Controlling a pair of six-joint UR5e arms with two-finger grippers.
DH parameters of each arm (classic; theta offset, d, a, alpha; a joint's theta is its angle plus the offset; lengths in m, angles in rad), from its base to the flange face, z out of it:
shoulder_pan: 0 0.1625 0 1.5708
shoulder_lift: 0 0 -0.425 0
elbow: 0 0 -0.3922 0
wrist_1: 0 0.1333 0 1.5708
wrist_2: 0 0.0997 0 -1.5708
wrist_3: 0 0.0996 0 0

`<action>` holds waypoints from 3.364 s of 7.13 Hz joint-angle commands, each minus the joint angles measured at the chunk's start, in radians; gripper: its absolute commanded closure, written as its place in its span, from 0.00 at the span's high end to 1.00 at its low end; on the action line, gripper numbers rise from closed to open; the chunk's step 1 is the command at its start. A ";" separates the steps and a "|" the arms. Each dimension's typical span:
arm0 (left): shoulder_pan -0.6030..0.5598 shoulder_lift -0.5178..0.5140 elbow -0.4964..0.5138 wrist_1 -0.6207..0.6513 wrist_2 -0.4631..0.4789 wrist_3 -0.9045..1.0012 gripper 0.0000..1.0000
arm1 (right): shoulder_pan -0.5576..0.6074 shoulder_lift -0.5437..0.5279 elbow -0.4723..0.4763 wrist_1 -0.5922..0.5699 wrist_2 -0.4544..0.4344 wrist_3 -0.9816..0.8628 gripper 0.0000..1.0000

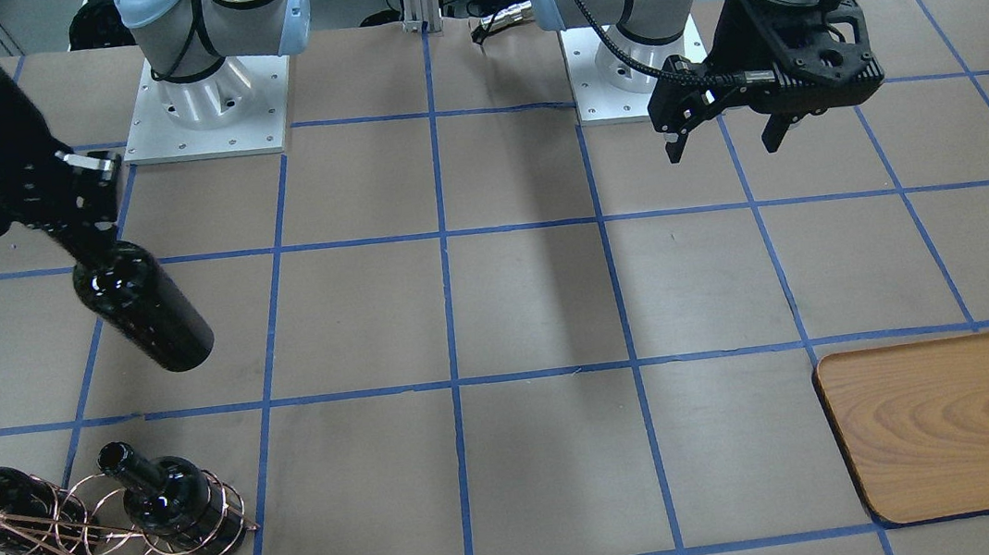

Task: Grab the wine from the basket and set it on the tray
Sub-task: 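Lift the dark bottle out of the rack with the right gripper, then carry the bottle toward the table center and set it down, right gripper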

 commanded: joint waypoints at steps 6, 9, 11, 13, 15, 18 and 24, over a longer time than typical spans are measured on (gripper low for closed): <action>0.092 0.001 0.004 0.004 0.008 0.019 1.00 | 0.552 0.047 0.187 -0.279 -0.009 0.869 0.13; 0.146 -0.001 0.001 0.016 0.007 0.143 1.00 | 0.640 0.124 0.187 -0.382 -0.010 1.038 0.13; 0.146 -0.001 -0.001 0.018 -0.001 0.143 1.00 | 0.644 0.128 0.187 -0.382 -0.009 1.043 0.14; 0.146 -0.002 -0.001 0.016 0.005 0.146 1.00 | 0.644 0.128 0.187 -0.373 -0.010 1.038 0.21; 0.133 0.001 -0.001 0.013 0.010 0.146 1.00 | 0.644 0.130 0.190 -0.370 -0.012 1.032 0.60; 0.133 -0.002 -0.002 0.015 0.008 0.146 1.00 | 0.642 0.131 0.183 -0.373 -0.010 1.025 1.00; 0.068 0.019 -0.020 0.002 -0.070 0.113 1.00 | 0.255 -0.037 0.114 -0.214 -0.035 0.365 1.00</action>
